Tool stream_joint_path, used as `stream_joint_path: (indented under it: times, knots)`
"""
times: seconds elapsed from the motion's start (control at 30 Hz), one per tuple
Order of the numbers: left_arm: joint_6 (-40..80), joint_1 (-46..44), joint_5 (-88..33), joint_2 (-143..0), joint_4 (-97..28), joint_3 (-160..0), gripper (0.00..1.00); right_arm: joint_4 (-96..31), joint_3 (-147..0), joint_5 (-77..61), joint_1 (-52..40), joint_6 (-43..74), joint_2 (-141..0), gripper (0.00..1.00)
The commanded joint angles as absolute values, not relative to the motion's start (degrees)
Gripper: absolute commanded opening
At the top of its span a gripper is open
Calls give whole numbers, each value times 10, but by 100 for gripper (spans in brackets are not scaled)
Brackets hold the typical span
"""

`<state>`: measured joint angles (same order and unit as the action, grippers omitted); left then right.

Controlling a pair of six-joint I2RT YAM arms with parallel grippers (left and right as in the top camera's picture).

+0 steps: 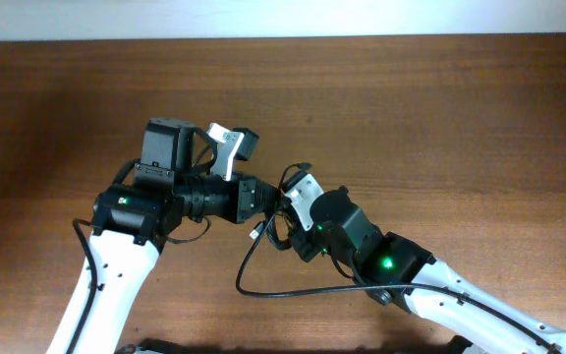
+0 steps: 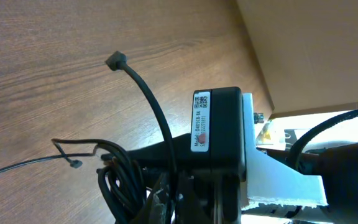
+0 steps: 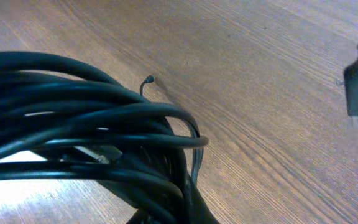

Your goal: Untangle cables

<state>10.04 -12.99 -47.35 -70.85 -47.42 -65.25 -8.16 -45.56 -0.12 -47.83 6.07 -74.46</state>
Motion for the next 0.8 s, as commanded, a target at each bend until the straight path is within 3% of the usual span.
stream_joint_path:
  times: [0.0, 0.07, 0.13, 0.27, 0.77]
  knots:
    - [89, -128, -421, -709, -473, -658, 0, -98, -461, -63, -479, 103, -731, 4]
    - [89, -128, -366, -709, -473, -658, 0, -135, -461, -100, -478, 156, -701, 4]
    - [89, -128, -325, -709, -477, -658, 0, -144, -461, -267, -450, 158, -632, 4]
    - [89, -129, -316, -709, -488, -658, 0, -144, -461, -401, -406, 170, -571, 4]
    - [89, -129, -316, -709, -508, -657, 0, -141, -461, -414, -403, 181, -569, 4]
